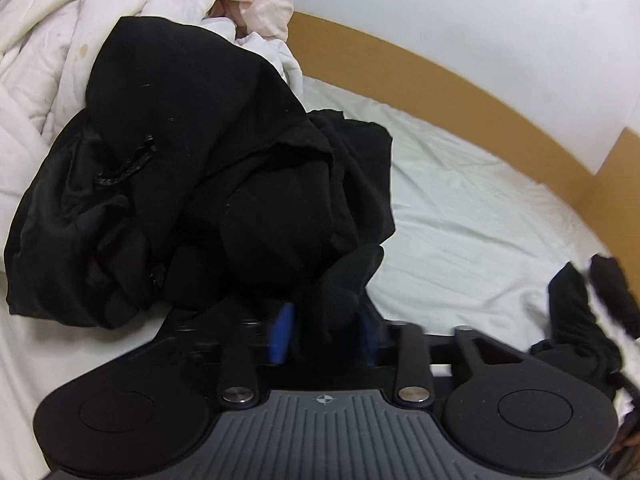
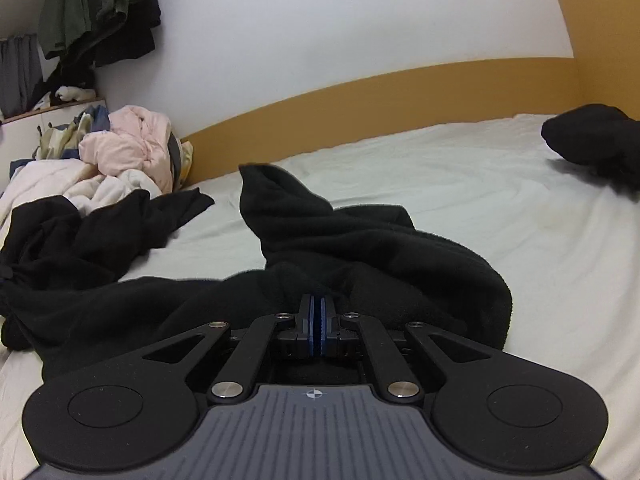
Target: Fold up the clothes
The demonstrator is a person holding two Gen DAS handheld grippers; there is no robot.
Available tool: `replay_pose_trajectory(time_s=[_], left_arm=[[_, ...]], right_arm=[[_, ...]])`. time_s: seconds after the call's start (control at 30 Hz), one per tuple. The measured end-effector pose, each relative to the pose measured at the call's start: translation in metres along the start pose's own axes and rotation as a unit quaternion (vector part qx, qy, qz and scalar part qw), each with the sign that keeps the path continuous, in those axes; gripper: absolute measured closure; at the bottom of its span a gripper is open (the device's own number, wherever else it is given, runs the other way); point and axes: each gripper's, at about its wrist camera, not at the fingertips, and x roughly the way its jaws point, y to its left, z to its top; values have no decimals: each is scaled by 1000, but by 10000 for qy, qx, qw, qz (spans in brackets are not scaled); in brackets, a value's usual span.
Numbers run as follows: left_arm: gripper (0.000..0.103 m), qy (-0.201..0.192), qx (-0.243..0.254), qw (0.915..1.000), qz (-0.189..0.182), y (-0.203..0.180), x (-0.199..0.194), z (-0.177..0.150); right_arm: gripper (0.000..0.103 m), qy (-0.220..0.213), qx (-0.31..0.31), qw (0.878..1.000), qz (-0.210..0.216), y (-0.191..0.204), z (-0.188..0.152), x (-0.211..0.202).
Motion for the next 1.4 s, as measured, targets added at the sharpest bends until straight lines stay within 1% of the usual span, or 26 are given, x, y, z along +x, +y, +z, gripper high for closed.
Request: replay_pose_trajectory(time_s=[0.03, 0.07, 0.17, 0.2, 0.23, 0.27, 0.3, 0.33, 0.4, 0.47, 0.5, 0.57, 0.6, 0.63, 0.7, 0.73, 0.77, 0.87, 0.93, 1.0, 1.13, 1.2, 1.27, 1.3, 1.37, 1.4], left_arm=[[52, 126, 244, 9996, -5, -9, 3, -3], [52, 254, 493, 9985, -11, -18, 6, -5], [49, 144, 1233, 9921, 181, -44, 5, -25], [43, 58, 1375, 9904, 102, -49, 3, -32], [34, -37, 1516, 9884, 45, -53, 0, -39], [28, -133, 1657, 9861, -10, -56, -3, -45], [19, -257, 1698, 9851, -60, -58, -7, -51], [16, -373, 1717, 9843, -142, -58, -9, -57], [18, -352, 1694, 9849, -72, -58, -7, -67], [20, -331, 1623, 9859, -230, -63, -8, -77], [20, -310, 1662, 9848, -390, -68, -8, -82], [19, -449, 1810, 9803, -647, -84, -15, -99], [15, -566, 1827, 9779, -844, -90, -20, -109], [10, -678, 1712, 9761, -1154, -91, -24, -119], [9, -657, 1339, 9734, -1742, -86, -26, -136], [9, -705, 1229, 9738, -1776, -82, -28, -143], [9, -817, 1231, 9755, -1628, -77, -32, -148], [9, -1109, 1287, 9820, -820, -59, -41, -144], [9, -1139, 1314, 9841, -351, -45, -45, -138], [10, -1044, 1437, 9831, -435, -43, -49, -136], [8, -1059, 1749, 9737, -1004, -73, -47, -150], [8, -994, 2173, 9645, -1128, -105, -31, -157], [8, -813, 2883, 9493, -957, -140, -15, -164], [8, -727, 3225, 9398, -866, -156, -8, -168], [9, -637, 3871, 9168, -753, -185, 5, -174], [10, -703, 4154, 9039, -746, -196, 9, -176]], right_arm=[[99, 4, -44, 10000, -18, 0, 0, -2], [99, 8, -89, 10000, -35, -1, -1, -3], [96, 21, -222, 9997, -88, -2, -2, -9], [93, 25, -266, 9996, -105, -2, -3, -10], [92, 29, -311, 9994, -123, -2, -3, -12], [91, 33, -355, 9993, -140, -3, -4, -14], [90, 37, -399, 9991, -158, -3, -4, -16], [89, 42, -444, 9989, -175, -3, -5, -17], [89, 50, -532, 9983, -210, -4, -6, -21], [89, 4, -326, 9993, -193, -9, -6, -26], [89, -41, -185, 9997, -162, -13, -7, -29], [89, -94, 4, 9999, -144, -15, -8, -35], [89, -140, -15, 9997, -184, -13, -10, -37], [89, -189, -86, 9995, -230, -10, -11, -39], [88, -288, -244, 9989, -295, -4, -12, -43], [84, -321, -313, 9985, -305, -2, -13, -44], [82, -331, -355, 9983, -307, 0, -13, -45], [80, -371, -438, 9977, -349, 3, -14, -47], [80, -420, -405, 9978, -319, 1, -15, -50], [80, -353, -383, 9983, -253, -1, -14, -47], [80, -242, -529, 9979, -292, 4, -13, -42], [80, -278, -639, 9971, -298, 8, -14, -44], [80, -327, -726, 9966, -223, 10, -14, -46], [80, -363, -743, 9966, -54, 10, -15, -48], [78, -449, -764, 9958, 245, 9, -15, -52], [74, -497, -772, 9953, 295, 9, -15, -54]])
